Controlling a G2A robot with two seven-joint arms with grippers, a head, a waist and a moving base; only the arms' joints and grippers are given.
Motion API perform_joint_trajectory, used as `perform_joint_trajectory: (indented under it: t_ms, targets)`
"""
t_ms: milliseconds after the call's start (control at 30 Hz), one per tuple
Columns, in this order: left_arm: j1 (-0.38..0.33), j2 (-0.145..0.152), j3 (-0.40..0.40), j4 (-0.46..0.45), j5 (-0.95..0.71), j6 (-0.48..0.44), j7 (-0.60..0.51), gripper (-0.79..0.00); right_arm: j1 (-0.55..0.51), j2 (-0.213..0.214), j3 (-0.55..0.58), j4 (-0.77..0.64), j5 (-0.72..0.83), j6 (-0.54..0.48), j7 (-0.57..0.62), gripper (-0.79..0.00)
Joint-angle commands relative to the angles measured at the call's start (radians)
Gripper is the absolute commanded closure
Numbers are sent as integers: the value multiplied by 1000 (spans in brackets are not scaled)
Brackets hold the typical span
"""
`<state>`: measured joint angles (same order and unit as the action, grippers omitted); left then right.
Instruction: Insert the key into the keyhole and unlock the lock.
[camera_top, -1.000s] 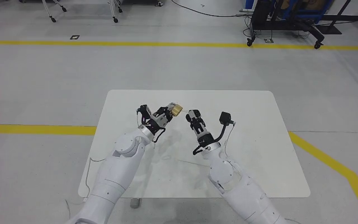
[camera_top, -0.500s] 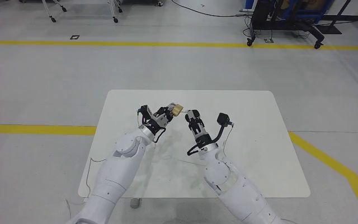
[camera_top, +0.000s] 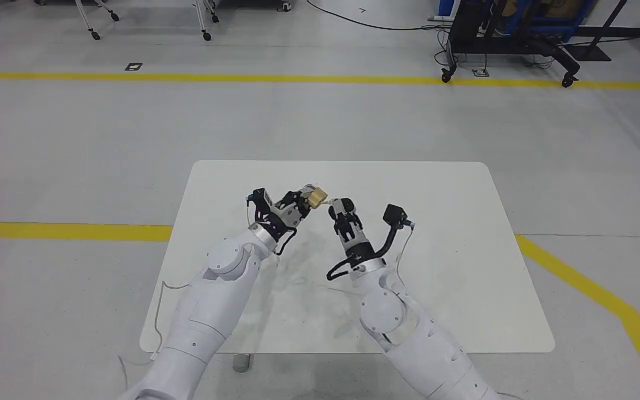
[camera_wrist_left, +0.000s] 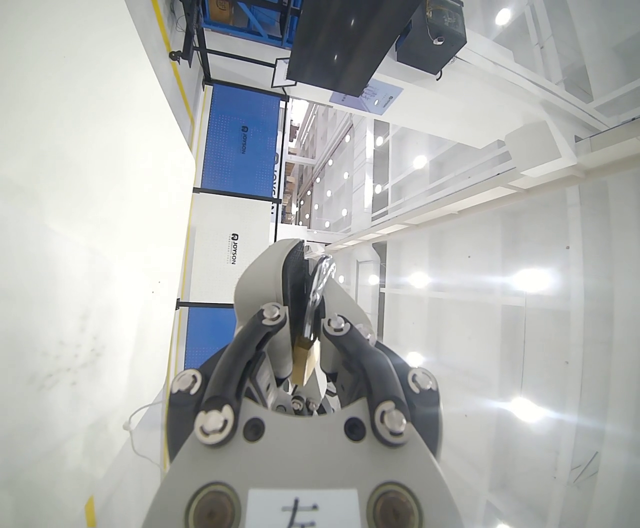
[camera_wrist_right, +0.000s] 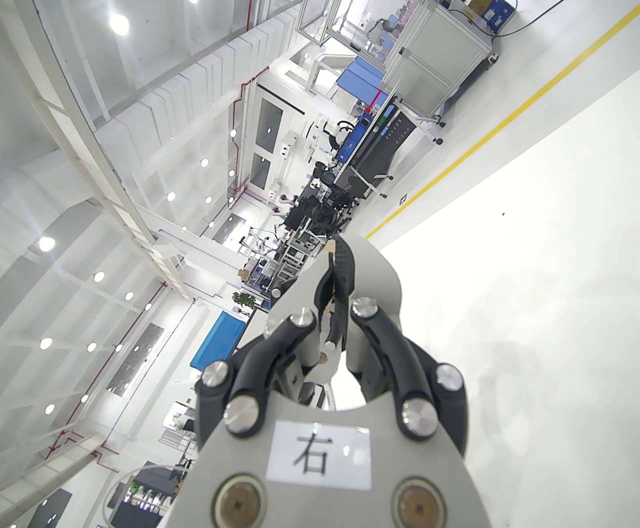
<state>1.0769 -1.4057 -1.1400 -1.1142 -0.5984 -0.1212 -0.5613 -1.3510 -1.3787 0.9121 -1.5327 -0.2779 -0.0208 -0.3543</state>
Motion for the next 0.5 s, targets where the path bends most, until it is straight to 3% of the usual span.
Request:
perform_joint_trajectory:
  t_ms: [0,467]
  targets:
    - [0,0,0,0,-1,1,-1,0,-1,-3,-1,1,-6,2,0,0]
    - [0,-3,-2,2,1,1,6,0,-27,-16,6,-1,-29,-5,38,0]
